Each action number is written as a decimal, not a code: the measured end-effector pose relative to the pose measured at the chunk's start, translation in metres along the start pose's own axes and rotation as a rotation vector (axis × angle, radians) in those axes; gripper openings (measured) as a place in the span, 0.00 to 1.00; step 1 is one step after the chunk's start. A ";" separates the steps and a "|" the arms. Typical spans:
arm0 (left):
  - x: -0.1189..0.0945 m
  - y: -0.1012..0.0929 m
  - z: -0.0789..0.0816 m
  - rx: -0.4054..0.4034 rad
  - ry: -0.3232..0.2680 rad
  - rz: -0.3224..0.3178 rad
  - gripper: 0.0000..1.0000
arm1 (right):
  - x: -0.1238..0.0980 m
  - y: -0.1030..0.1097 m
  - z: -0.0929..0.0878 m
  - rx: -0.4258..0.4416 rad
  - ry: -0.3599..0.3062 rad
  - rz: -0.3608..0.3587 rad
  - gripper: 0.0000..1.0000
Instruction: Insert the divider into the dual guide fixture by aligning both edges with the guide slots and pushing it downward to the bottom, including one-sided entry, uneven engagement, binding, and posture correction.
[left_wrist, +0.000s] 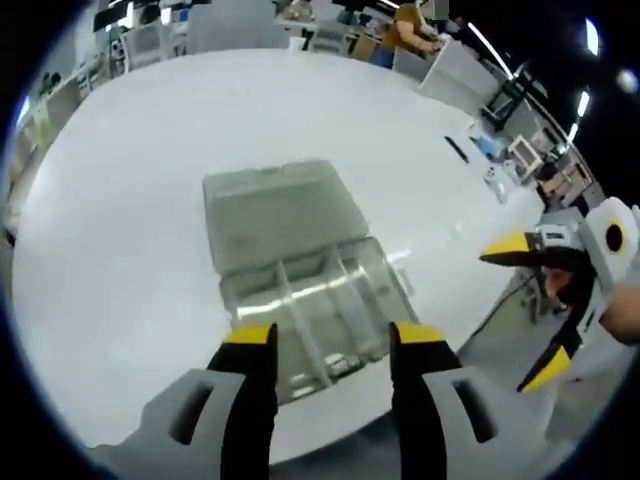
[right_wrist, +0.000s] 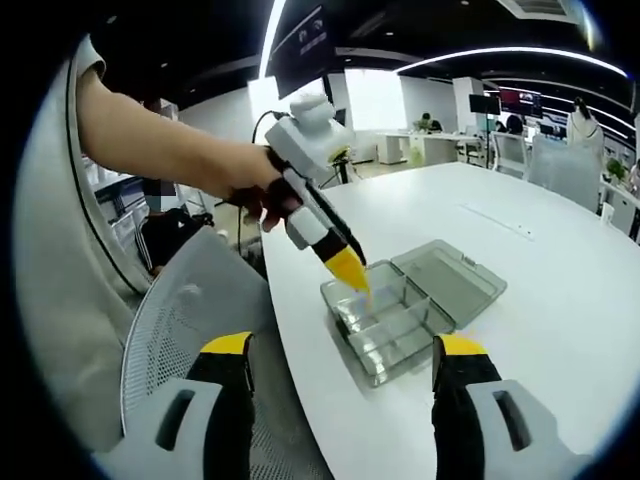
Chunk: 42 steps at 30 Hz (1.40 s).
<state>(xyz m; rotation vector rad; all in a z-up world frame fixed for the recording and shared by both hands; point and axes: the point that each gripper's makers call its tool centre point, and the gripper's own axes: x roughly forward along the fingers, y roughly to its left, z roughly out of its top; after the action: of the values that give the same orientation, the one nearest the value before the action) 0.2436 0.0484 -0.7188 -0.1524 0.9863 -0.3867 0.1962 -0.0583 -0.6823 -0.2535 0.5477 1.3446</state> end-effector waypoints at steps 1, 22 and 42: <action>-0.002 -0.001 -0.001 0.006 -0.004 -0.004 0.45 | 0.000 0.001 0.000 0.001 0.001 -0.001 0.70; -0.027 -0.031 0.005 0.173 -0.246 -0.209 0.56 | -0.011 -0.004 -0.002 0.009 0.008 -0.091 0.73; -0.043 -0.056 0.004 0.316 -0.405 -0.317 0.75 | -0.028 -0.022 -0.012 0.040 0.070 -0.164 0.73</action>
<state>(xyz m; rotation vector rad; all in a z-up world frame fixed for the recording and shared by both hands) 0.2117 0.0129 -0.6662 -0.0946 0.4915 -0.7639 0.2116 -0.0930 -0.6808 -0.3073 0.5988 1.1688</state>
